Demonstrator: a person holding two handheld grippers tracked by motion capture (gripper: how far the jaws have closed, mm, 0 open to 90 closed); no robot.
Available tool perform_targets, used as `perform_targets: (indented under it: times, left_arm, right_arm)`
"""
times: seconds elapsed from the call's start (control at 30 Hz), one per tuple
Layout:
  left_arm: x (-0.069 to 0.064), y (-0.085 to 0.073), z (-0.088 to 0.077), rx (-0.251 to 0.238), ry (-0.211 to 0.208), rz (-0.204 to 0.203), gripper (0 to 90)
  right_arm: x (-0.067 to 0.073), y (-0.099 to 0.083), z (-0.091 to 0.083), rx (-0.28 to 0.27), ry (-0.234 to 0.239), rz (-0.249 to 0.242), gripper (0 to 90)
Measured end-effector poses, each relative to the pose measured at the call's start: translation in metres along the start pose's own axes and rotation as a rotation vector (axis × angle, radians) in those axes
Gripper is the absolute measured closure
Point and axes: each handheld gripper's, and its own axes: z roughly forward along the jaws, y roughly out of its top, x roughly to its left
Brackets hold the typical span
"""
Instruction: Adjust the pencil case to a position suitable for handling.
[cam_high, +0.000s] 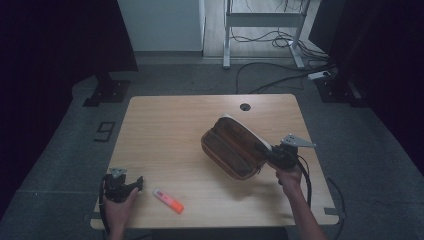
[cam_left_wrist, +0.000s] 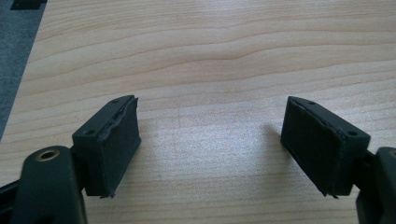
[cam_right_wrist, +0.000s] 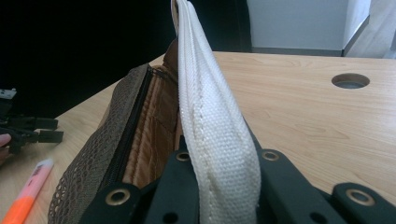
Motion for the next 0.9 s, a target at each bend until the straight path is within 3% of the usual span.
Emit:
perform_targets:
  times: [0.7, 0.9]
  left_arm:
    - [0.0, 0.0, 0.0, 0.0, 0.0, 0.001, 19.3]
    - [0.0, 0.0, 0.0, 0.001, -0.001, 0.002, 19.4]
  right_arm:
    - [0.022, -0.008, 0.017, 0.036, 0.077, -0.036, 83.3]
    - [0.024, -0.011, 0.023, 0.049, 0.119, -0.024, 83.2]
